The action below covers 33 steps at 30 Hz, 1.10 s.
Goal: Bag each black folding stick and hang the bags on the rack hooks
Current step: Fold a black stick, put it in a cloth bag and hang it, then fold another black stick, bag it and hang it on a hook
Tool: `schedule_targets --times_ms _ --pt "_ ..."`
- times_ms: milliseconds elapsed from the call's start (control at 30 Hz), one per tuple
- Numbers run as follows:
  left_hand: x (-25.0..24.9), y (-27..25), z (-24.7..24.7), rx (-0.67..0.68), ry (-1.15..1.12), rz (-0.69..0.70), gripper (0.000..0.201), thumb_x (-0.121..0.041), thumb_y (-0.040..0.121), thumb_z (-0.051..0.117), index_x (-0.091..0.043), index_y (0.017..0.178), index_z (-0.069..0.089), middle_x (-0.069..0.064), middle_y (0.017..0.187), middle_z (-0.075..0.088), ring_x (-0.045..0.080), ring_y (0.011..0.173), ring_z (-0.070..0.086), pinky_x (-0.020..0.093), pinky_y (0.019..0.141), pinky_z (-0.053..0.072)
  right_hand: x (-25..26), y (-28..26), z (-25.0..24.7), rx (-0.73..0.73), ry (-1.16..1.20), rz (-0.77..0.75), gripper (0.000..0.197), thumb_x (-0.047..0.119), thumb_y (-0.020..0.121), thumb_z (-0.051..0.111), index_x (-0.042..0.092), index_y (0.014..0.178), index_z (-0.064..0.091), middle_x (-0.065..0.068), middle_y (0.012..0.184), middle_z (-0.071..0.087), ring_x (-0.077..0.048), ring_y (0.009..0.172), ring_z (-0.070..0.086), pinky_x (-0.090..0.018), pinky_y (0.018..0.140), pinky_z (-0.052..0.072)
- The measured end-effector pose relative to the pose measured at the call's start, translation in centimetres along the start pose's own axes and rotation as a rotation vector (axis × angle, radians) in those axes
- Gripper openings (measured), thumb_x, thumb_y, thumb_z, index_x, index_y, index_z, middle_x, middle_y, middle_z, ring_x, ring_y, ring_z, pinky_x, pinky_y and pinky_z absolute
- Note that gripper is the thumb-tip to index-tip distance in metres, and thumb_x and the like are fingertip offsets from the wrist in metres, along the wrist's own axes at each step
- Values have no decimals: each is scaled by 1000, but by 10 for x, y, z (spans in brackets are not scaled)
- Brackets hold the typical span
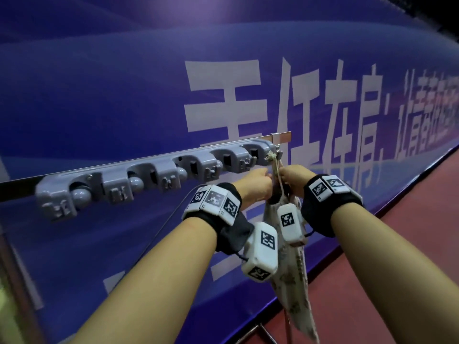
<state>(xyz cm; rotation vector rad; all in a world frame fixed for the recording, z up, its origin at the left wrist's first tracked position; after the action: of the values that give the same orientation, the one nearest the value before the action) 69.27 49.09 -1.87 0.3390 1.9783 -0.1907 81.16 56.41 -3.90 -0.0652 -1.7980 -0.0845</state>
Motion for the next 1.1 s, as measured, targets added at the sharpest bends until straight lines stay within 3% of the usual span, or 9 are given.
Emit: schedule_targets --times_ms 100,167,233,300,400,567,733,1033,1100 --pt "4 -17 -10 -35 18 -63 43 22 83 31 -20 85 42 -3 90 40 14 84 44 27 72 43 -5 -15 3 -47 -101 -39 14 8 91 47 14 79 50 -3 75 46 -14 61 43 -26 55 37" --pt "3 -35 -17 -38 53 -55 52 18 86 34 -14 124 47 2 126 45 22 118 43 35 94 42 -13 -28 5 -112 -188 -35 6 8 90 47 8 84 47 -5 67 39 -16 55 35 -26 48 26" --pt "1 -51 -24 -70 93 -41 63 16 87 35 -7 146 28 7 142 37 23 126 38 38 102 38 -19 -37 7 -147 -229 8 21 7 90 46 7 70 41 -9 66 38 -22 55 35 -25 55 32" --pt "-1 -65 -30 -85 108 -32 64 13 89 38 -7 148 23 8 145 35 24 128 38 39 104 37 -19 -48 8 -175 -217 70 25 7 92 44 8 67 40 -13 76 45 -26 70 43 -30 68 37" --pt "-6 -88 -37 -93 122 -34 64 8 90 42 -10 148 23 7 150 32 24 132 38 39 104 39 -13 -73 11 -229 -215 119 12 11 94 43 1 92 47 -15 95 47 -27 84 45 -32 73 36" --pt "-9 -135 -55 -153 93 -13 60 6 89 45 -11 145 30 8 147 37 23 132 39 38 97 42 -11 -127 41 -188 -241 98 32 22 95 43 6 123 49 -13 105 51 -33 93 52 -36 78 44" --pt "-10 -180 -74 -207 107 -13 56 5 90 45 -9 143 34 7 143 41 21 130 40 38 94 45 1 -173 77 -64 -66 82 3 10 93 44 12 90 44 -5 84 47 -23 92 48 -36 83 48" --pt "-2 -244 -111 -312 49 -13 53 3 90 45 -8 141 34 6 140 44 18 125 43 37 88 46 39 -237 146 -17 76 -23 29 7 93 43 18 66 39 -1 68 44 -13 58 44 -32 73 45" --pt "-2 -256 -117 -317 37 -14 37 3 90 44 -12 123 49 7 131 47 18 121 45 36 85 45 46 -248 156 0 85 -28 30 4 94 39 14 66 40 -5 66 43 -18 57 43 -34 65 43"
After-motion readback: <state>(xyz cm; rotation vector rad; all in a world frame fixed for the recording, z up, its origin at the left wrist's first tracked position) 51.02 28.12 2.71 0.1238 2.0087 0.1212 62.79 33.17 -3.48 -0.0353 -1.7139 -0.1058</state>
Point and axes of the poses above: each hand's wrist, its own y-axis towards the middle knuckle, its own z-axis out of the palm, x = y × z, the point moved 1 cm from there along y, towards the middle knuckle
